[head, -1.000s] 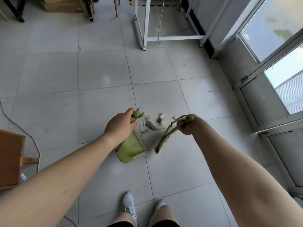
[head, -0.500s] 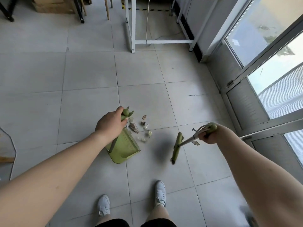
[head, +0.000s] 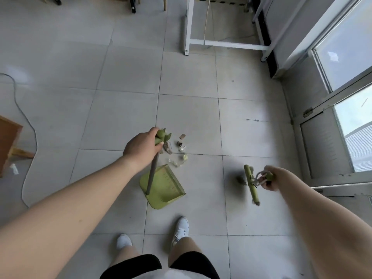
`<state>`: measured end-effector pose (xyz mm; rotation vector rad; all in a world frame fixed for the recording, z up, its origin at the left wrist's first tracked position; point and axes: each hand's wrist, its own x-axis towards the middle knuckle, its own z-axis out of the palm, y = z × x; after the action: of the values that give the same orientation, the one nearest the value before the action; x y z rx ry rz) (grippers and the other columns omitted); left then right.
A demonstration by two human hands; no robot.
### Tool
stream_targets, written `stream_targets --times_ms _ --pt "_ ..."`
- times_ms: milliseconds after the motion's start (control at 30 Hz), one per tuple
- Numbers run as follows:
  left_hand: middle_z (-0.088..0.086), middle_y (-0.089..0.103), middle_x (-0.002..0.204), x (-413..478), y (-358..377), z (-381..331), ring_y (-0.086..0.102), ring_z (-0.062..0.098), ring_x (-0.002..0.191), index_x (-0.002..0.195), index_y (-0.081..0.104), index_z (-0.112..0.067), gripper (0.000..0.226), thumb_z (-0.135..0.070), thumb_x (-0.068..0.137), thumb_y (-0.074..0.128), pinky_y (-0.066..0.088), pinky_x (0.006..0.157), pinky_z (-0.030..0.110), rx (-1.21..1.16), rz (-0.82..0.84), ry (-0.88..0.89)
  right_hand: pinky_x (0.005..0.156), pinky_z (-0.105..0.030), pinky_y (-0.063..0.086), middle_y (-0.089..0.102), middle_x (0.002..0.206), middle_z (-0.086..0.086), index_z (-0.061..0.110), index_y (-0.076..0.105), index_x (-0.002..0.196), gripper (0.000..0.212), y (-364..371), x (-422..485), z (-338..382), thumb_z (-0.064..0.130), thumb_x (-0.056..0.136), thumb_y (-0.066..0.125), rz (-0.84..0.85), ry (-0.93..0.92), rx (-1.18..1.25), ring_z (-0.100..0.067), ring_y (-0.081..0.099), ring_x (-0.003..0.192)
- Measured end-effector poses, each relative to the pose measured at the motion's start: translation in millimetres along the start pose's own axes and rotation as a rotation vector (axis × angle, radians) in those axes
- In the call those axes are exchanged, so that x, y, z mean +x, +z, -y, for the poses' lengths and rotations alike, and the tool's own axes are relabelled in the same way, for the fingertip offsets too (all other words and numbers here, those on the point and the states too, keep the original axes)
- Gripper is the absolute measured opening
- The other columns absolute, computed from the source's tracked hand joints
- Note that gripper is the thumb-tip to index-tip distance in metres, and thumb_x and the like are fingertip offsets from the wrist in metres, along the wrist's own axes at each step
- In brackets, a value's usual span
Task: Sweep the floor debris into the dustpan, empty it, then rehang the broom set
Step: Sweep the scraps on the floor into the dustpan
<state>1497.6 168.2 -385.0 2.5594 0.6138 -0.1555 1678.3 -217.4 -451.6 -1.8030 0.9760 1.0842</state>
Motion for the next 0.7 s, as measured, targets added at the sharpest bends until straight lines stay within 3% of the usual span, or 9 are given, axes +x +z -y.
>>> stream_targets --times_ms 200,367,700 --pt "0.004 0.066 0.098 -0.3 10.4 -8.4 0.062 0.026 0.087 0.120 0.046 -0.019 0.031 -0.036 0.095 0.052 0.052 0.070 0.037 -0.002 0.001 -0.013 0.032 -0.015 0.038 0.055 0.039 -0.015 0.004 0.046 0.069 0.031 8.3 15.0 0.1 0.005 0.093 0.027 -0.031 0.015 -0.043 -0.021 0.050 0.024" --pt "0.001 0.061 0.085 1.3 13.6 -1.8 0.057 0.025 0.075 0.113 0.046 -0.020 0.025 -0.034 0.095 0.053 0.038 0.057 0.030 -0.010 -0.017 0.006 0.031 -0.014 0.039 0.055 0.042 -0.015 0.001 0.045 0.073 0.022 32.3 14.1 14.3 0.004 0.091 0.032 -0.062 0.029 -0.021 -0.021 0.049 0.022" --pt "0.004 0.064 0.090 7.8 -16.4 61.3 0.057 0.026 0.078 0.122 0.047 -0.020 0.031 -0.032 0.095 0.054 0.036 0.059 0.030 -0.065 -0.013 -0.014 0.031 -0.010 0.033 0.049 0.033 -0.009 0.004 0.044 0.063 0.031 182.6 -41.0 65.3 0.004 0.092 0.033 0.123 0.016 0.139 -0.019 0.046 0.021"
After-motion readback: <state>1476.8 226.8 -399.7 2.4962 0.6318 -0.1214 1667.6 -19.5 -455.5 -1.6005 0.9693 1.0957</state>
